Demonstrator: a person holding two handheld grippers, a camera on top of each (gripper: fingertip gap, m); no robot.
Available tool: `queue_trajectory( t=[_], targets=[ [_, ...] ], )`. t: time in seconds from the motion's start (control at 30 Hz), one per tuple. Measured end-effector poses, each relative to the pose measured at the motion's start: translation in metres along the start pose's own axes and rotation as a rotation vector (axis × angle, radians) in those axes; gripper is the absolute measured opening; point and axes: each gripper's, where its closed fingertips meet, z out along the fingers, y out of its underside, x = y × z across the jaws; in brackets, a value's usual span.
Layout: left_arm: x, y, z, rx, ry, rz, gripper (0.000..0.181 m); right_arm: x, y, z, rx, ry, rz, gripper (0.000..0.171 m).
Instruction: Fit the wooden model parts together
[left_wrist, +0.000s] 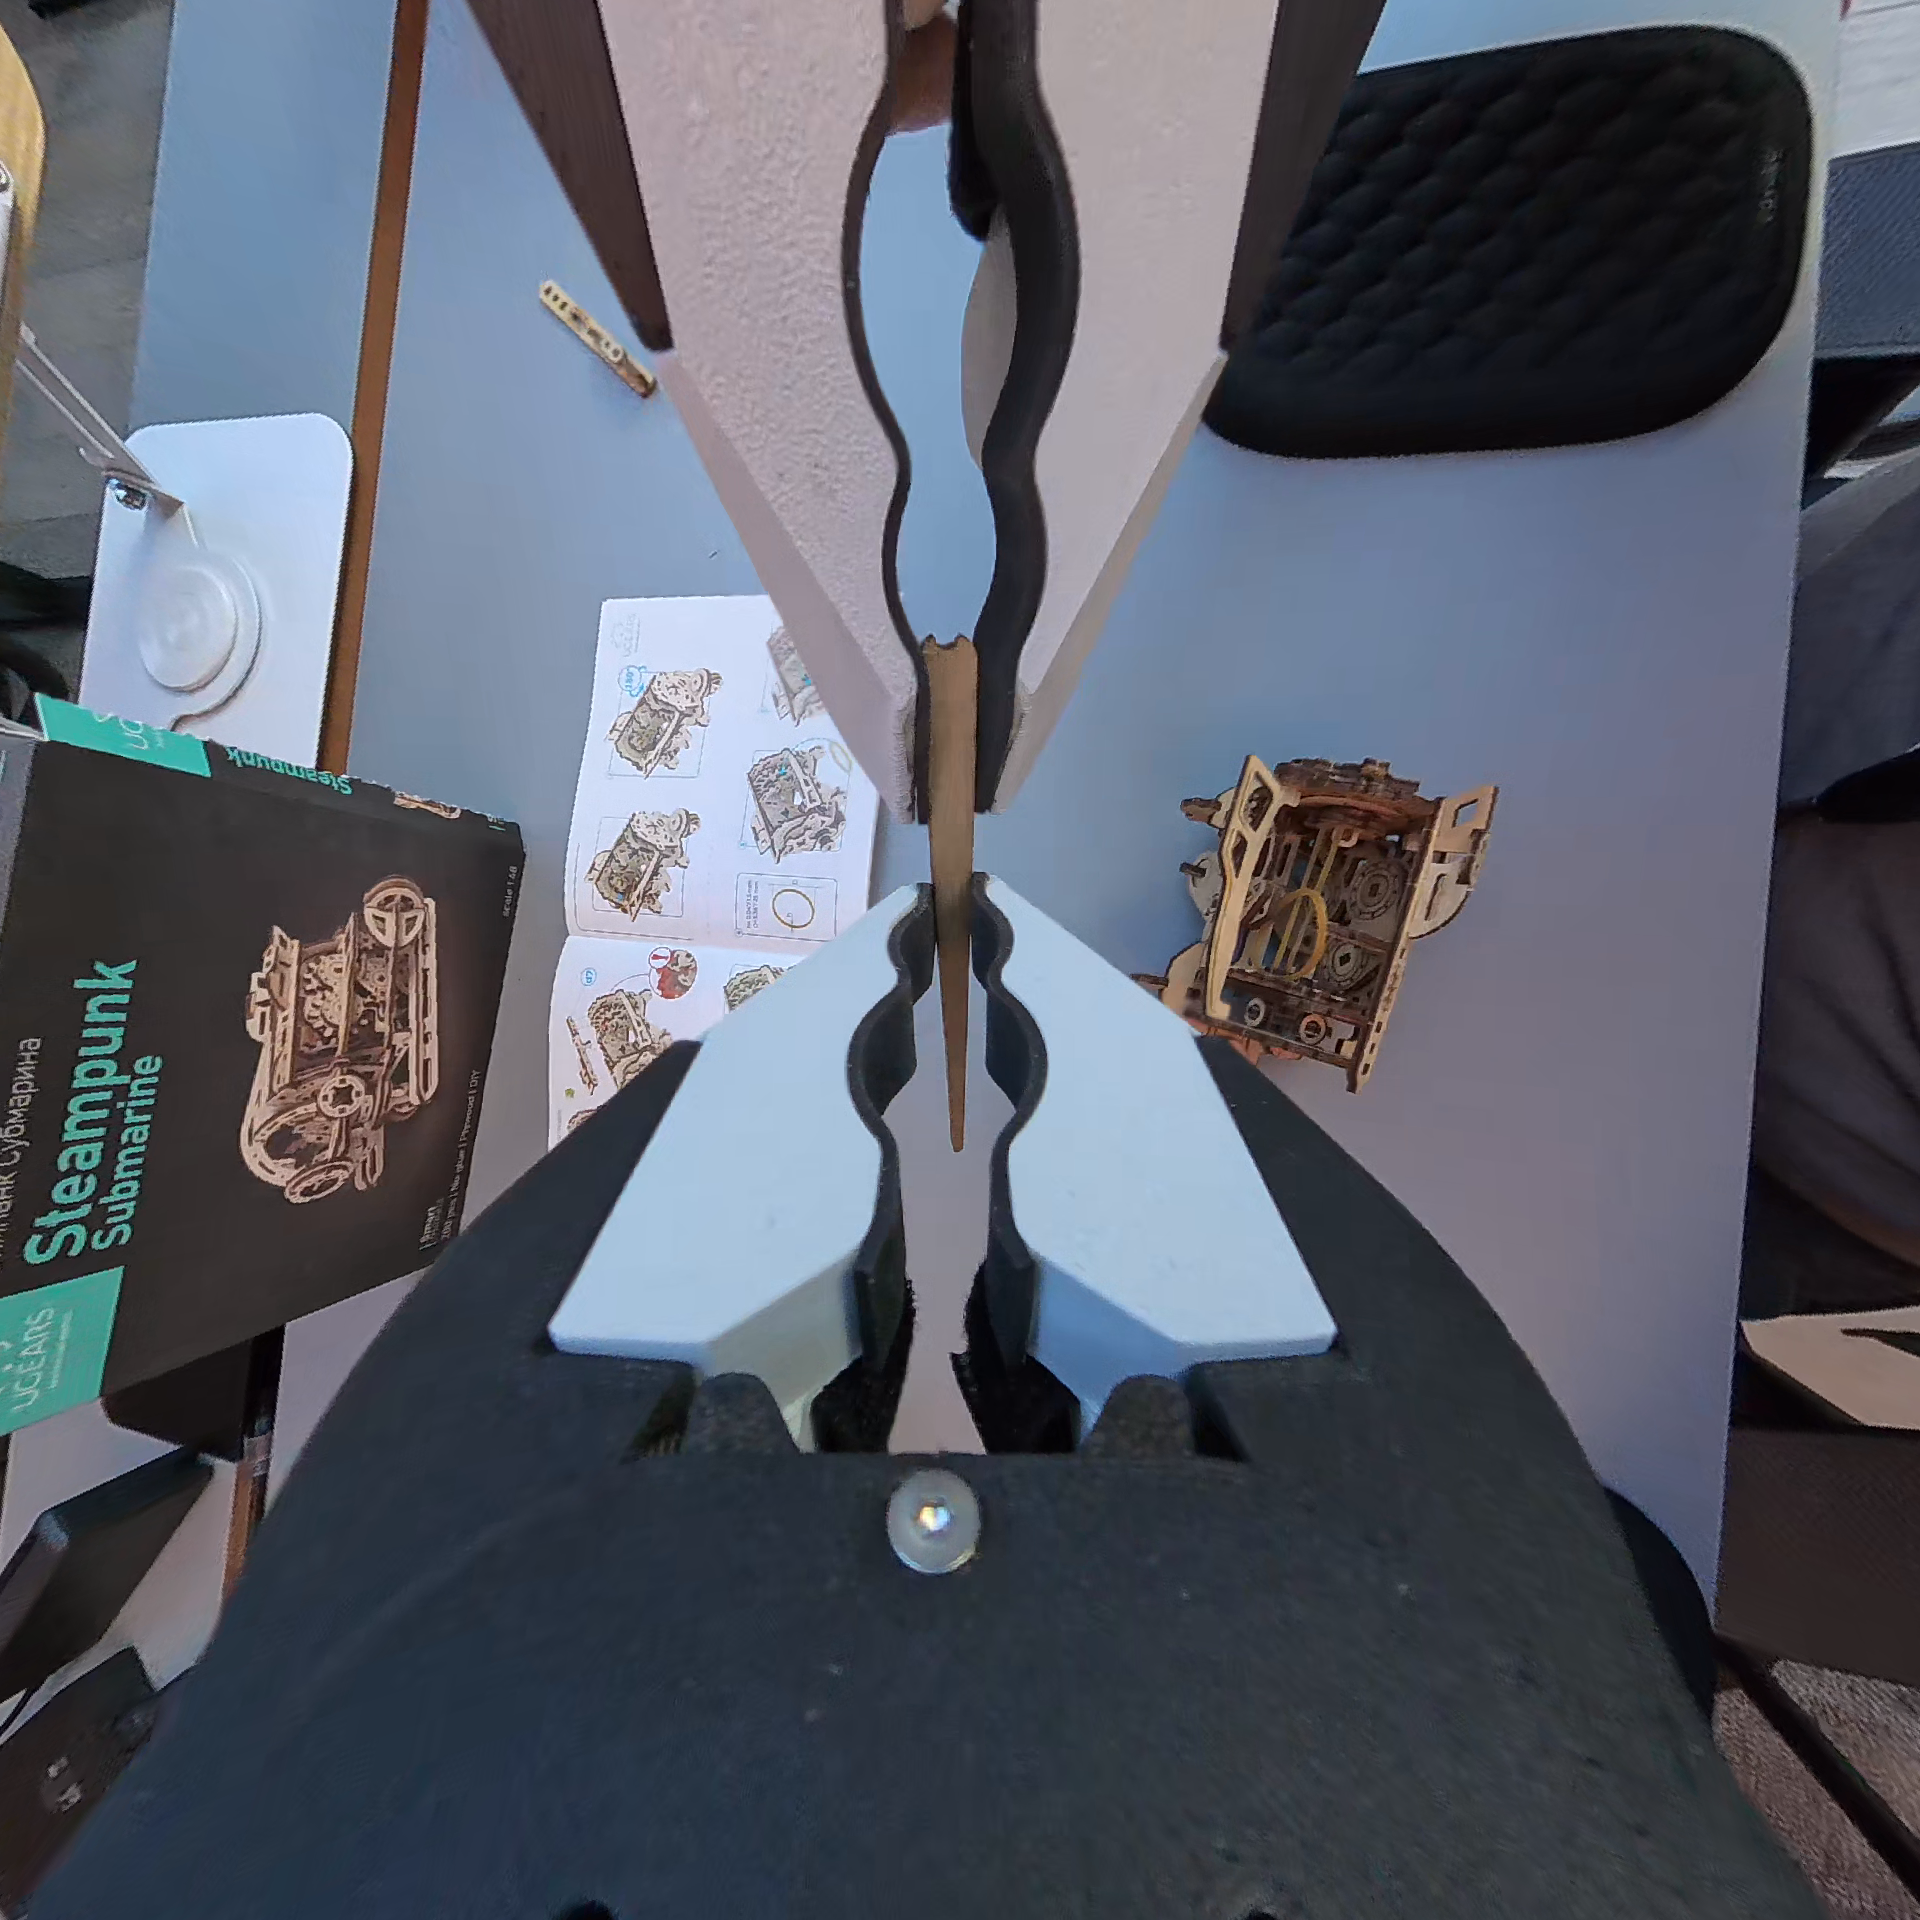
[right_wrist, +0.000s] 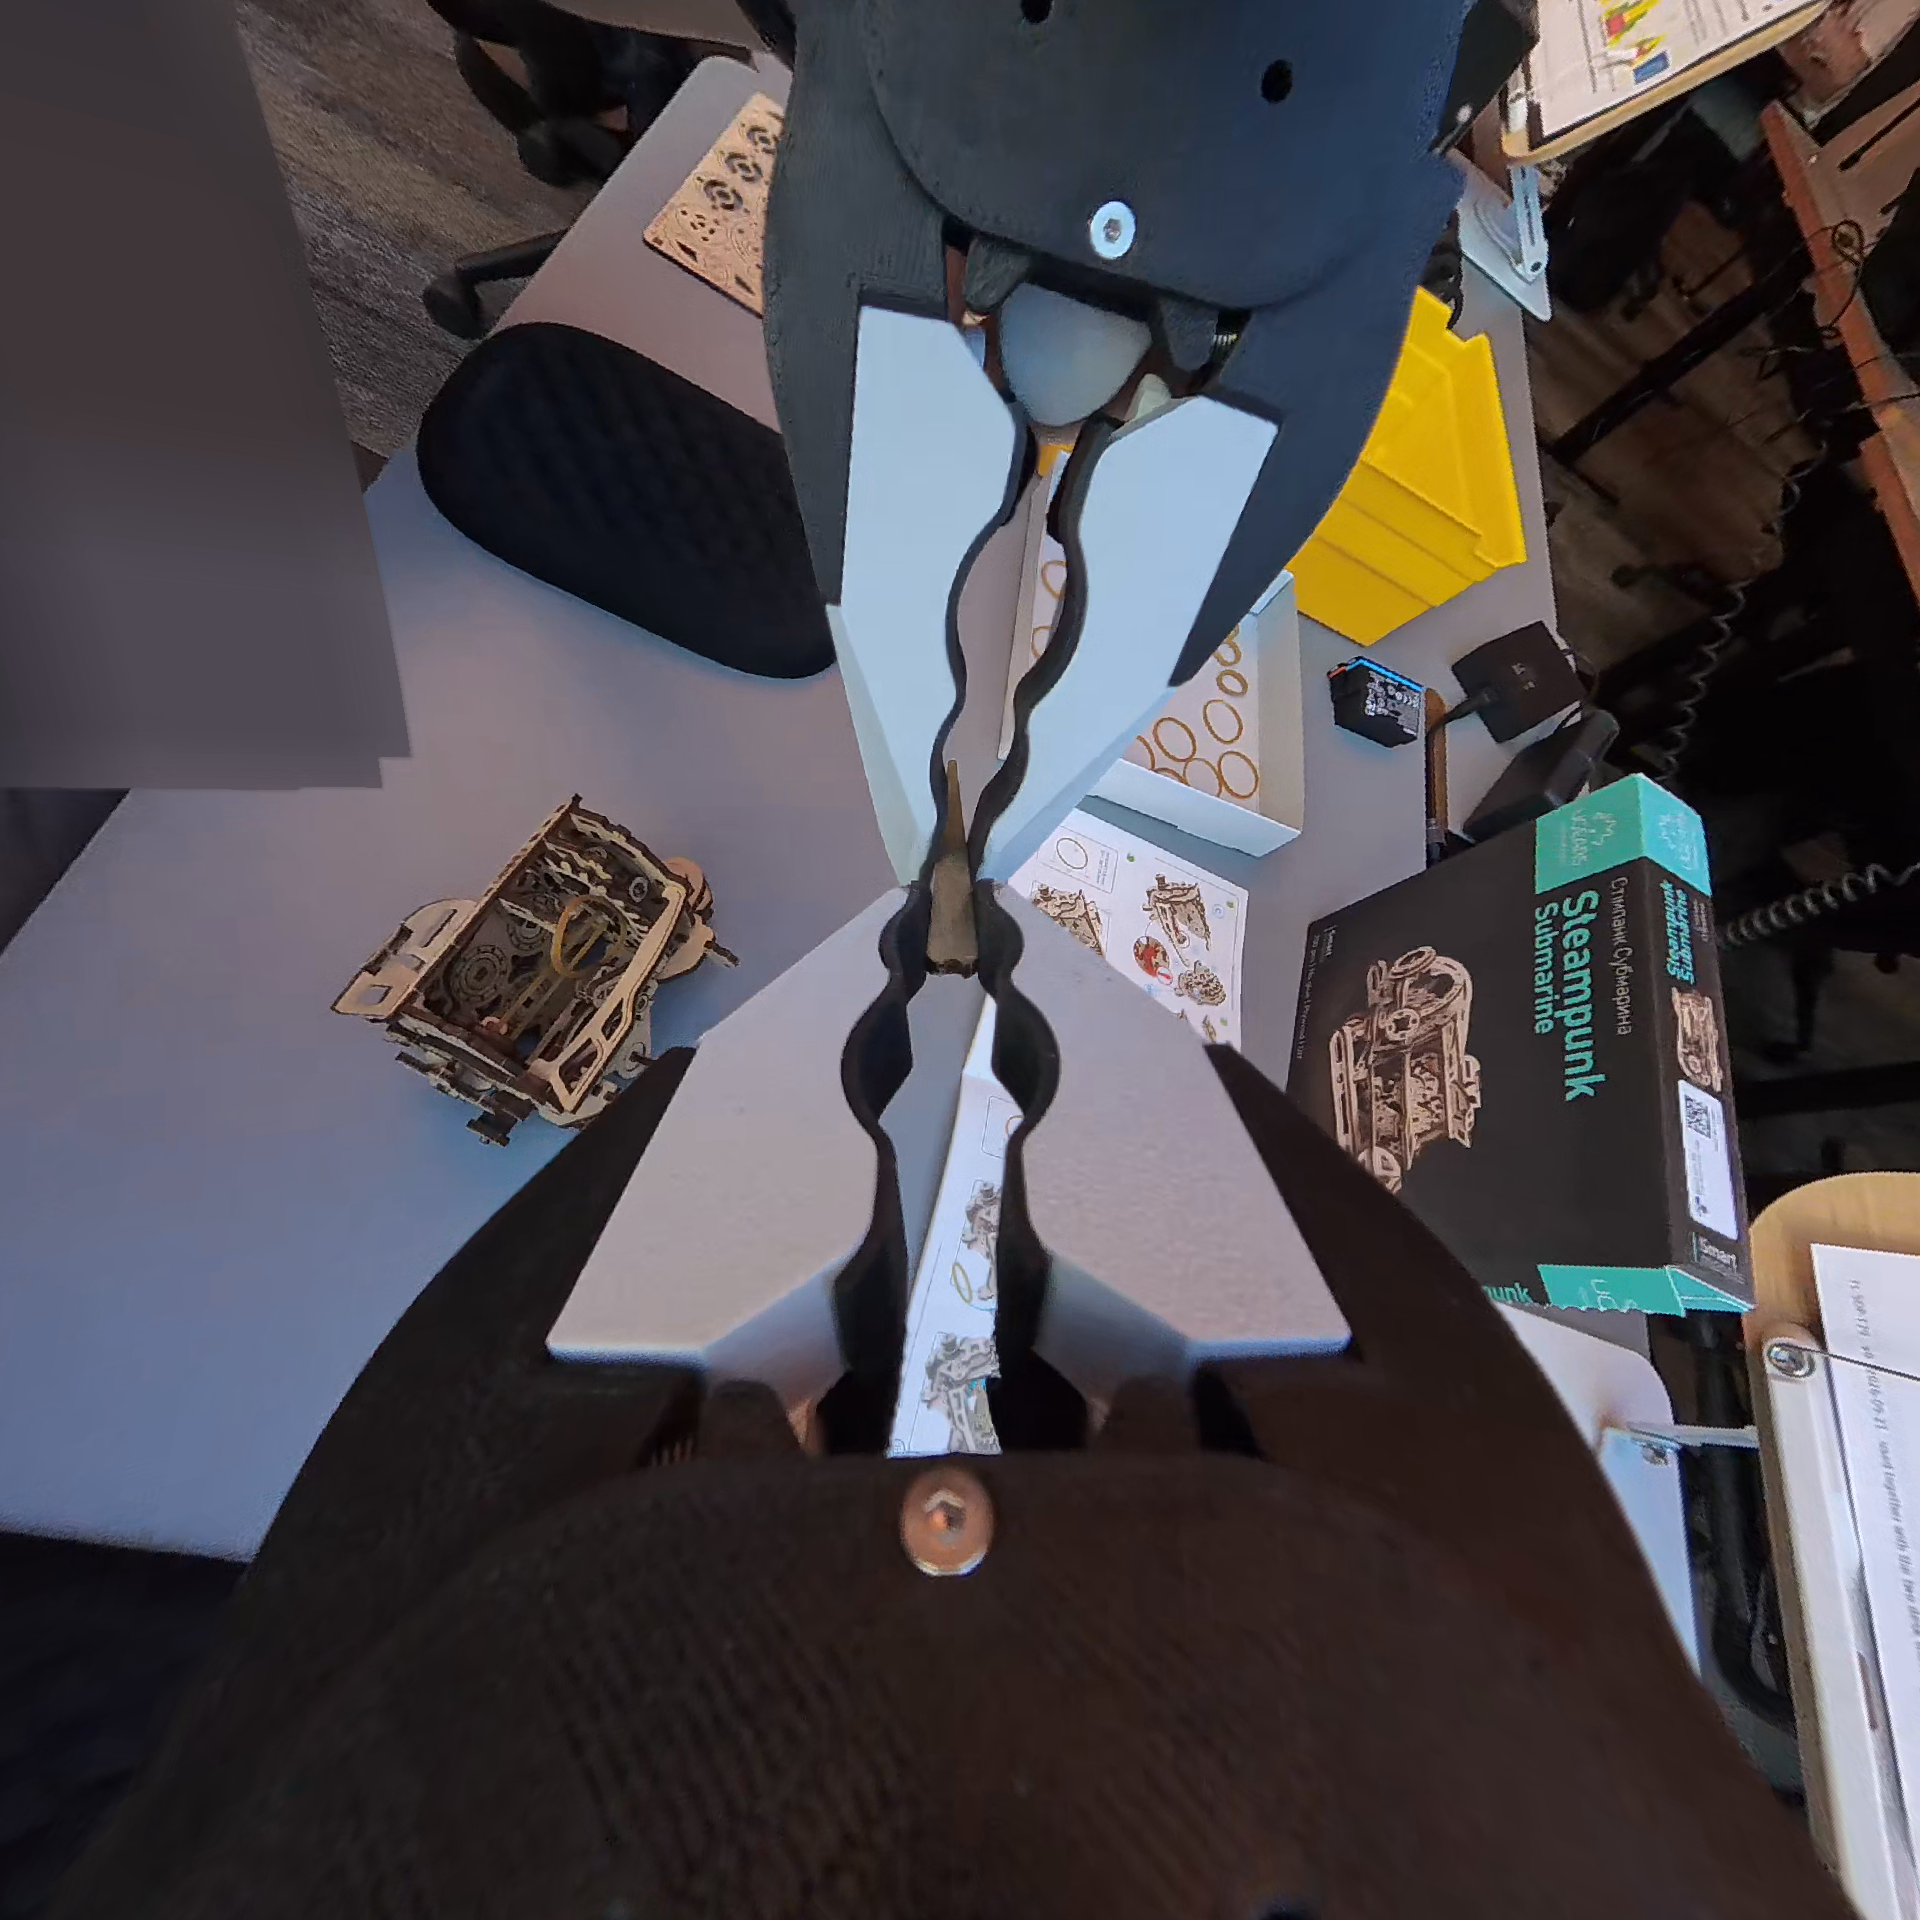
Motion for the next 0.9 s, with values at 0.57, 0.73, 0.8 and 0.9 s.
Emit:
queue_trajectory(
  t=[0.57, 0.73, 0.8, 0.9],
  targets=[
    [0.008, 0.0, 0.001, 0.183, 0.026, -0.049, 0.001, 0.001, -0.01, -0.022, 0.273, 0.069, 0.1, 0.02],
    [0.008, 0.001, 0.005, 0.16, 0.032, -0.044, 0.001, 0.0, -0.003, -0.014, 0.263, 0.023, 0.161, 0.017],
    [0.007, 0.001, 0.005, 0.158, 0.03, -0.045, 0.001, 0.0, -0.001, -0.011, 0.243, 0.027, 0.155, 0.016],
    [0.006, 0.001, 0.005, 0.157, 0.027, -0.048, 0.001, -0.002, -0.002, -0.01, 0.249, 0.011, 0.152, 0.006]
  ],
)
